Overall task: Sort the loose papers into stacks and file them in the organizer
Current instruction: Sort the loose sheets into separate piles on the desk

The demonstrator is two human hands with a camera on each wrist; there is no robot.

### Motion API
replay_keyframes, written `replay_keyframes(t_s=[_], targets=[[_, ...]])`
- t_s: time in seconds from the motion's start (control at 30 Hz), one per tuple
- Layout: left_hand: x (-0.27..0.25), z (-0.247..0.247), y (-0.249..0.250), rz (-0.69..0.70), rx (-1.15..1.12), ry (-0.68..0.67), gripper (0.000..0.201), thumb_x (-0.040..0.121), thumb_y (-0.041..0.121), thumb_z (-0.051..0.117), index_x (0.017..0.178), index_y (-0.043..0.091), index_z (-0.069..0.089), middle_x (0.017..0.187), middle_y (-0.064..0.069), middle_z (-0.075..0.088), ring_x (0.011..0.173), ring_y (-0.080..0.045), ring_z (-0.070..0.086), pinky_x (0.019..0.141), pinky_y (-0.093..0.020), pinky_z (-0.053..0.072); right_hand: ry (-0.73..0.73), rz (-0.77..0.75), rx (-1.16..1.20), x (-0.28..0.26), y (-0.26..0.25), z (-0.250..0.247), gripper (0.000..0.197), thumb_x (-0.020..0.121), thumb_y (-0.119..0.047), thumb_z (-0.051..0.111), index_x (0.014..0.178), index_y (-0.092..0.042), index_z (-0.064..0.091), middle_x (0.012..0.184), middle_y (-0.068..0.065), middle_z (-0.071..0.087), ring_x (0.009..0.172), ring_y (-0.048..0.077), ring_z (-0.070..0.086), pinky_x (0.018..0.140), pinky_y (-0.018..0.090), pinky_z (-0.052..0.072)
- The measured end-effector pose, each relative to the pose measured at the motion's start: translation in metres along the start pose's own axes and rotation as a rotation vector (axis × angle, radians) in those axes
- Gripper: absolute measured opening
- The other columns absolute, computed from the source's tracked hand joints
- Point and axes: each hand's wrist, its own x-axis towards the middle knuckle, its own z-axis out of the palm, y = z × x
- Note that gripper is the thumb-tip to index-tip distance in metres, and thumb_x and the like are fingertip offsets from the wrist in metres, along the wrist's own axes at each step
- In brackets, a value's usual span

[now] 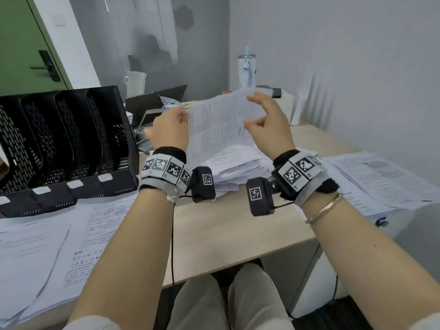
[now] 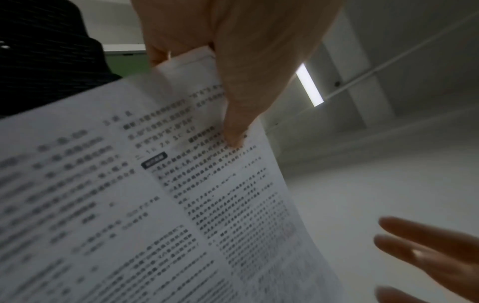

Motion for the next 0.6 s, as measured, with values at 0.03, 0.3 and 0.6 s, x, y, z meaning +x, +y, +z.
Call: replay_keyframes(t_s=[0.03,0.3,0.6], targets=[[0.002,-0.002,0.004,0.031,0.019,0.022,0.027,0.094,0.022,0.042,0.099,0.028,0.068,0.103,0.000,0.067,0.105,-0.027,0.053,0.088,-0.040,0.028,-0.017,-0.028,-0.048,0.005,-0.004,0.001,0.051,0.088,-0.007,0.059,0.135,-0.021,0.046,0.150,0.000,0.032,0.112,0.015,0.056,0.079,-0.002,0.038],[0.003,-0.023,0.028,0.250,-0.086,0.118,0.017,0.088,0.033,0.055,0.096,0.035,0.070,0.111,0.012,0.063,0.116,-0.016,0.046,0.110,-0.049,0.018,-0.025,0.138,-0.209,0.018,0.006,-0.016,0.020,0.090,-0.026,0.058,0.079,-0.012,0.066,0.087,0.005,0.070,0.066,0.018,0.069,0.068,0.039,0.057],[-0.010,-0.007,0.004,-0.031,-0.428,0.417,0.051,0.075,0.030,0.074,0.112,0.005,0.048,0.142,-0.012,0.036,0.132,-0.027,0.033,0.109,-0.041,0.023,0.082,0.323,-0.025,0.012,0.030,-0.024,0.032,0.094,-0.031,0.052,0.088,-0.001,0.065,0.079,0.009,0.068,0.046,0.018,0.064,0.044,0.023,0.041]])
